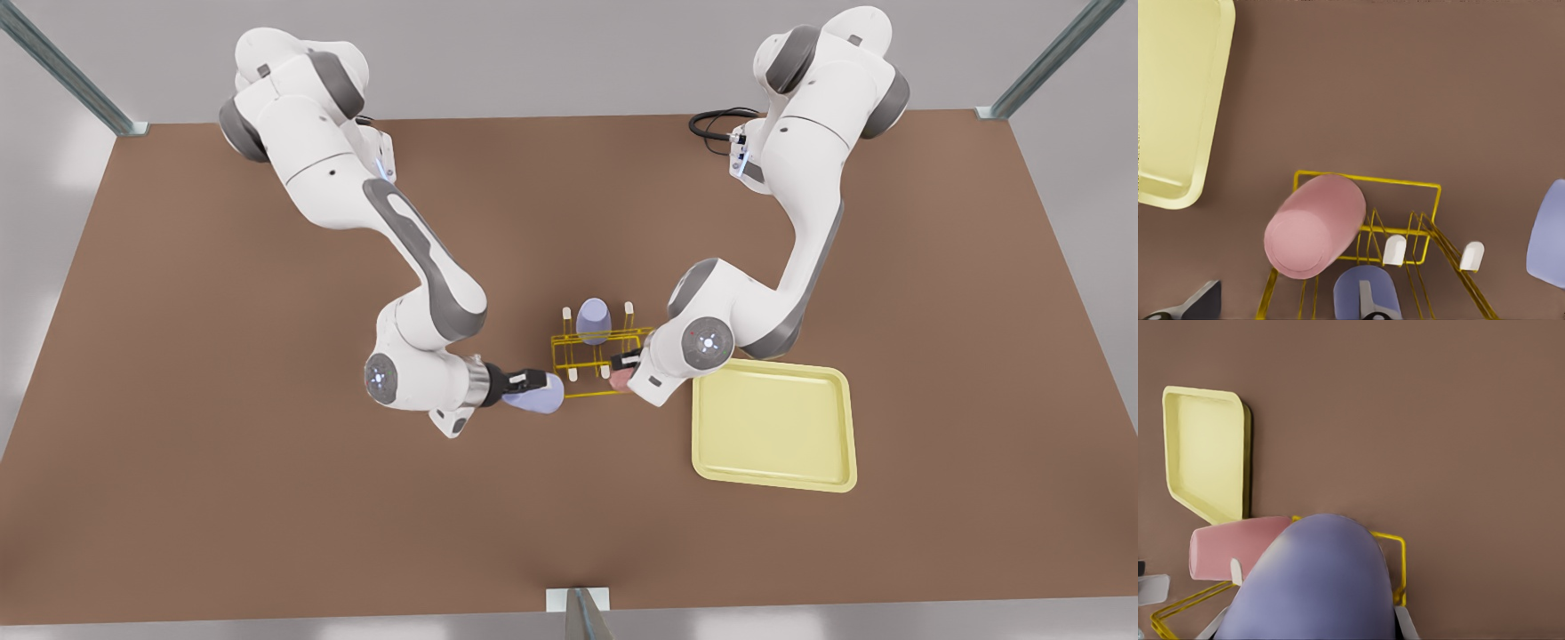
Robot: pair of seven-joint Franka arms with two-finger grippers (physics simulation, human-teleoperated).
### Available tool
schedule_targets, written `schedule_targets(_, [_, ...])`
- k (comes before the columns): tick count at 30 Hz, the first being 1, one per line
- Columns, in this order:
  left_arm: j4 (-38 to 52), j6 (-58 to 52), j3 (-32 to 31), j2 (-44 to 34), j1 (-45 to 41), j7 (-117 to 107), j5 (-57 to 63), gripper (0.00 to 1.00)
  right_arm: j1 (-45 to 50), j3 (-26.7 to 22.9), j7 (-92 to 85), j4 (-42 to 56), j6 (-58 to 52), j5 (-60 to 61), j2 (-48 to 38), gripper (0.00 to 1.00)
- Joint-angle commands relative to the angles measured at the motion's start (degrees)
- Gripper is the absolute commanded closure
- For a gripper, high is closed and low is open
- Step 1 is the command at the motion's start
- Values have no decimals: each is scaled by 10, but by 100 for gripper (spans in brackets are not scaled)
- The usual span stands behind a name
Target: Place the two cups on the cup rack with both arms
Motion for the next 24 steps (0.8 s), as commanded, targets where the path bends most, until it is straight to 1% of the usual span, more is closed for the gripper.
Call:
schedule_targets(1, [31,-82,2,-7,13,-91,29,0,5,0,79,2,5,6,5,15])
schedule_targets(2, [127,-200,3,-7,38,-47,46,0,10,1,79,3,5,6,6,15])
schedule_targets(3, [178,-277,2,-7,81,69,53,0,12,1,78,3,5,6,7,15])
schedule_targets(4, [179,-315,2,-35,116,257,111,0,15,2,77,3,4,6,8,15])
schedule_targets(5, [176,-340,0,-58,137,362,142,0,16,7,75,2,4,6,9,15])
schedule_targets(6, [65,-269,66,-145,105,426,139,0,16,9,73,1,0,5,9,15])
schedule_targets(7, [-48,-192,97,-215,99,428,119,0,16,9,71,0,-2,5,9,15])
schedule_targets(8, [-38,-259,97,-207,102,427,123,0,18,10,70,-1,-1,5,9,15])
schedule_targets(9, [-36,-279,97,-207,104,425,120,0,18,10,68,-1,-2,5,9,15])
schedule_targets(13, [-37,-289,95,-200,110,421,96,0,18,18,64,-5,-4,5,9,15])
schedule_targets(18, [-41,-296,95,-200,123,421,96,0,19,37,63,4,-3,5,28,15])
schedule_targets(19, [-41,-297,95,-200,124,421,95,0,19,38,63,6,-2,4,31,2])
schedule_targets(20, [-41,-298,95,-200,123,421,95,0,19,38,63,9,-3,5,33,0])
schedule_targets(24, [-42,-297,95,-200,124,421,94,0,19,39,63,11,-3,4,38,0])
